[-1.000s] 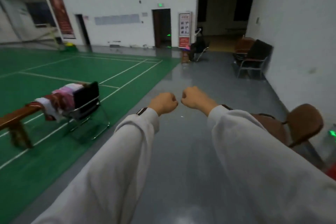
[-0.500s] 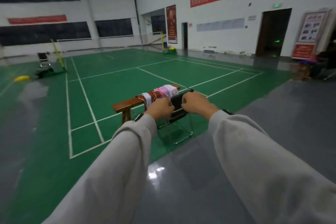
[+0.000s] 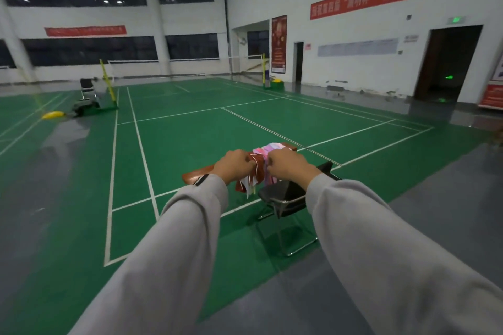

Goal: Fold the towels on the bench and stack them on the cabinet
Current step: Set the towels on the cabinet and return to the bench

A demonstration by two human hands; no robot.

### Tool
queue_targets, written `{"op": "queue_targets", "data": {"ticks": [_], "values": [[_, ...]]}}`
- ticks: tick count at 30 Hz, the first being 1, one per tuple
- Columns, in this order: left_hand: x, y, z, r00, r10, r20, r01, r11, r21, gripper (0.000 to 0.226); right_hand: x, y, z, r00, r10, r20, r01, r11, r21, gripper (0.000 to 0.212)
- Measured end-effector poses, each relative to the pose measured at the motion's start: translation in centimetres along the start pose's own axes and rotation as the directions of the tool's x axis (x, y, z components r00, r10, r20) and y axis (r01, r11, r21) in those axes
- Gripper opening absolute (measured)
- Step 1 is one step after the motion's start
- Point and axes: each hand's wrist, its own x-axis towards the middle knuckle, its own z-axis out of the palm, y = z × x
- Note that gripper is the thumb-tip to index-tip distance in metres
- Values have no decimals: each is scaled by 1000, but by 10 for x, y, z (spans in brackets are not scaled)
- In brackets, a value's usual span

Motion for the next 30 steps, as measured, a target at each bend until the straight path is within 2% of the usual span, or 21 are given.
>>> {"op": "queue_targets", "data": {"ticks": [3,9,19,23,30], "values": [[73,-29,-16,1000,21,23,-20,1000,-18,27,82,-3,4,998,51,-31,-49,998,48,17],[214,-86,-27,1000,30,4,-30,999,-15,30,230,0,20,998,64,-16,-64,997,43,27],[467,-184,-39,997,-6,-80,10,999,45,34,498,16,68,998,-27,-48,26,999,-27,23],[571,-215,-48,993,-43,-107,47,998,37,34,610,32,81,998,-23,-58,25,999,33,25],[738,-282,-27,993,-90,-83,91,996,6,32,779,56,126,997,-69,-16,69,998,-7,28]]}}
